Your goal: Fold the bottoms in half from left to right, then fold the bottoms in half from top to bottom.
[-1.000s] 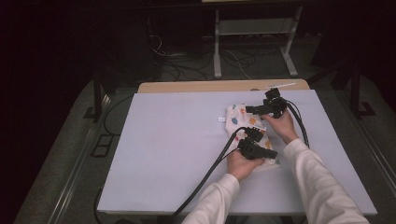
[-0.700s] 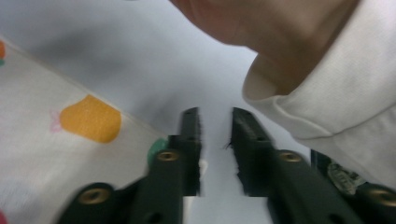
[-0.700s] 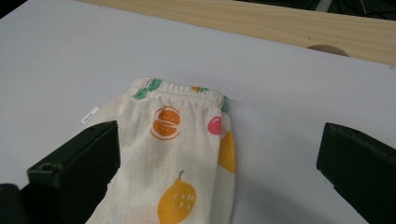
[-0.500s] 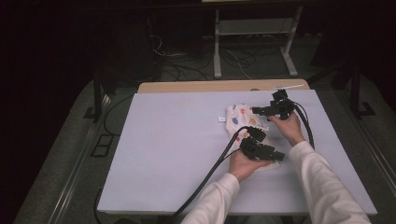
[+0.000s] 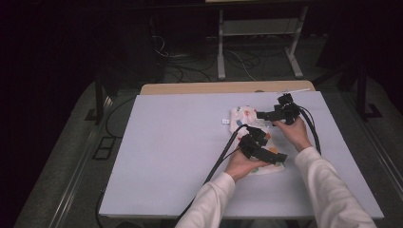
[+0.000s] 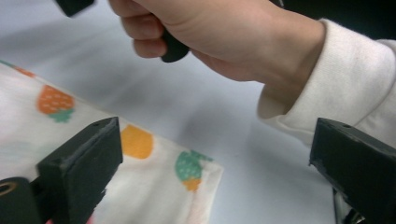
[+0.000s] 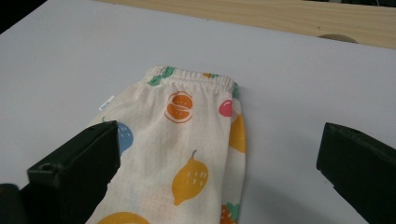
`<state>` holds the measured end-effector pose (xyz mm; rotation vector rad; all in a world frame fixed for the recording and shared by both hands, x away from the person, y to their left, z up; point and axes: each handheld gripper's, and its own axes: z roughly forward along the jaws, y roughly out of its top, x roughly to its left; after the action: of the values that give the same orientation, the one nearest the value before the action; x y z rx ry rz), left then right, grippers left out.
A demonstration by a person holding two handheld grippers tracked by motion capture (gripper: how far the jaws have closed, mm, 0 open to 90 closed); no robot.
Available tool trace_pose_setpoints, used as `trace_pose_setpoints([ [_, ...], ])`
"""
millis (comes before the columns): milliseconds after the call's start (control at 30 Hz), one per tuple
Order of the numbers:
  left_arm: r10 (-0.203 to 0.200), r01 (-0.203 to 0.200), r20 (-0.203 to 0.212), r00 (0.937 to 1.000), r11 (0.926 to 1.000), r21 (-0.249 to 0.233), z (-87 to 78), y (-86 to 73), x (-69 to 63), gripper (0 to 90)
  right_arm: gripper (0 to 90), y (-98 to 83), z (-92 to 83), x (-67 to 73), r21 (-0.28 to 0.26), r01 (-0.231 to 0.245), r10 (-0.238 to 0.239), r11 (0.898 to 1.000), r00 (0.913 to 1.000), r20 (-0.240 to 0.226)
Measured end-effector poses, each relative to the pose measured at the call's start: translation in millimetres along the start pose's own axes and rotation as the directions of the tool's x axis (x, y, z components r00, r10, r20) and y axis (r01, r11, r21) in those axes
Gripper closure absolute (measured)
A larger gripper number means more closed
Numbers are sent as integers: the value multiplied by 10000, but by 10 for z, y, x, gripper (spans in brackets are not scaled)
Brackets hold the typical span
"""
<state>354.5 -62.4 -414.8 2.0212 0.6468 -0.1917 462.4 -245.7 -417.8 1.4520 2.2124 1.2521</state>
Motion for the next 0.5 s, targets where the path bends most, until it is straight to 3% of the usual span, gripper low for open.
trace_pose_setpoints([
  [200,234,-251,-497,9985,9991,-335,-161,21,92,0,0,-20,-8,-1,-44,23,-23,10000,10000,-36],
  [467,160,-213,-742,9971,9973,-709,-326,52,225,0,0,-34,-15,3,-15,107,-107,9999,9998,-146],
  [500,285,-355,-882,9957,9963,-782,-388,62,252,0,0,-34,-22,6,-65,123,-124,9999,9997,-200],
])
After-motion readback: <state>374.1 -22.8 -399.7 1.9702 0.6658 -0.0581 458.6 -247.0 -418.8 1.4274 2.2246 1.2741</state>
